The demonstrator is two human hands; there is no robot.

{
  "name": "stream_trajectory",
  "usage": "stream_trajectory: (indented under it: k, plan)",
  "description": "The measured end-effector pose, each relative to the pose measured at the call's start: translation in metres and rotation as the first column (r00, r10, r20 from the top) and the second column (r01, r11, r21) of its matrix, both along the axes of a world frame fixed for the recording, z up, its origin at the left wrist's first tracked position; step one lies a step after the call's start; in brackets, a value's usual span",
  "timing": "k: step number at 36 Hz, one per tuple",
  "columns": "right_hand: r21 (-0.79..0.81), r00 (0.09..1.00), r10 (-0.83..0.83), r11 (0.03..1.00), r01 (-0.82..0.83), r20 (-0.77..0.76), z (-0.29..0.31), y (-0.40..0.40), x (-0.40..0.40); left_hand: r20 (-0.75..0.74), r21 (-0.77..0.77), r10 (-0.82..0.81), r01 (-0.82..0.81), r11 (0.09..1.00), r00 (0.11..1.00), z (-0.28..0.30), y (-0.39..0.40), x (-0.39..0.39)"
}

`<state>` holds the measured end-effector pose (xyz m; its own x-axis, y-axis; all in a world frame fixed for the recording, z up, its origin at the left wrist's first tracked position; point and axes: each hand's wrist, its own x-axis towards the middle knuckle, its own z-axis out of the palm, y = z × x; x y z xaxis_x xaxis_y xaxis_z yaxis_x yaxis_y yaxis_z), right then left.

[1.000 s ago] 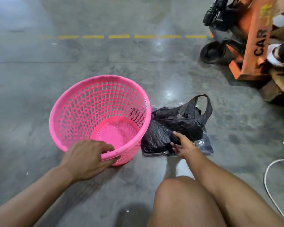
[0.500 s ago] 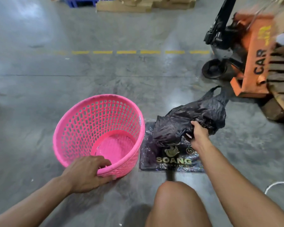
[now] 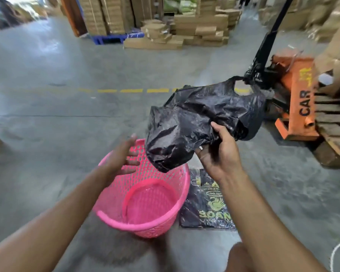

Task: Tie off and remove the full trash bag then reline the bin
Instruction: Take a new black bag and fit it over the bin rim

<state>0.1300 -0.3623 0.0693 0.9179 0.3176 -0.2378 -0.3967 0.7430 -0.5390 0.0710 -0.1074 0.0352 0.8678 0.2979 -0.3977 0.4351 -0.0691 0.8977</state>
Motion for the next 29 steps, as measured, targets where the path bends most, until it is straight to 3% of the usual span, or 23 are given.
stream_trajectory:
  k: [2, 5, 7, 8, 10, 13, 16, 19, 21, 25, 27, 29]
  plan:
    - [-0.025, 0.999, 0.032, 0.999, -0.032, -0.003, -0.004, 0.022, -0.016, -0.009, -0.104, -0.013, 0.012, 0.995, 1.0, 0.021, 0.008, 0.011]
    - [-0.248, 0.999, 0.003, 0.969, -0.015, -0.049, -0.023, 0.057, -0.038, 0.11, -0.244, -0.013, 0.04, 0.969, 0.994, 0.043, 0.026, 0.025]
    - [-0.423, 0.998, 0.008, 0.906, -0.03, -0.055, -0.04, 0.073, -0.05, 0.141, -0.159, 0.141, -0.119, 0.98, 0.98, 0.038, 0.047, 0.038]
    - [-0.512, 0.998, 0.038, 0.857, -0.061, -0.055, -0.047, 0.079, -0.056, 0.166, -0.041, 0.222, -0.218, 0.975, 0.961, 0.032, 0.059, 0.041]
    - [-0.687, 0.98, 0.183, 0.703, -0.182, -0.073, -0.055, 0.083, -0.065, 0.188, 0.206, 0.272, -0.309, 0.929, 0.944, 0.027, 0.067, 0.034]
    - [-0.88, 0.887, 0.428, 0.337, -0.334, -0.173, -0.056, 0.068, -0.071, 0.215, 0.397, 0.246, -0.314, 0.862, 0.945, 0.023, 0.071, 0.018]
    - [-0.99, 0.855, 0.504, -0.005, -0.139, -0.122, -0.044, 0.033, -0.074, 0.263, 0.396, 0.23, -0.322, 0.86, 0.937, 0.011, 0.083, 0.006]
    - [-0.985, 0.922, 0.384, -0.173, 0.026, -0.043, -0.022, -0.002, -0.07, 0.264, 0.403, 0.186, -0.284, 0.87, 0.946, -0.005, 0.09, -0.002]
    - [-0.978, 0.961, 0.271, -0.185, 0.098, 0.045, -0.014, -0.006, -0.053, 0.263, 0.338, 0.132, -0.22, 0.915, 0.956, -0.017, 0.094, -0.005]
    - [-1.0, 0.976, 0.217, -0.013, 0.023, 0.02, 0.003, 0.023, -0.009, 0.256, 0.336, 0.056, -0.143, 0.931, 0.965, -0.03, 0.098, -0.01]
    - [-0.997, 0.962, 0.269, 0.041, -0.066, -0.053, -0.002, 0.044, 0.007, 0.222, 0.508, 0.023, -0.136, 0.85, 0.975, -0.03, 0.099, -0.013]
    - [-0.993, 0.935, 0.348, 0.056, -0.1, -0.075, -0.017, 0.065, 0.013, 0.133, 0.733, -0.01, -0.092, 0.674, 0.991, -0.026, 0.099, -0.017]
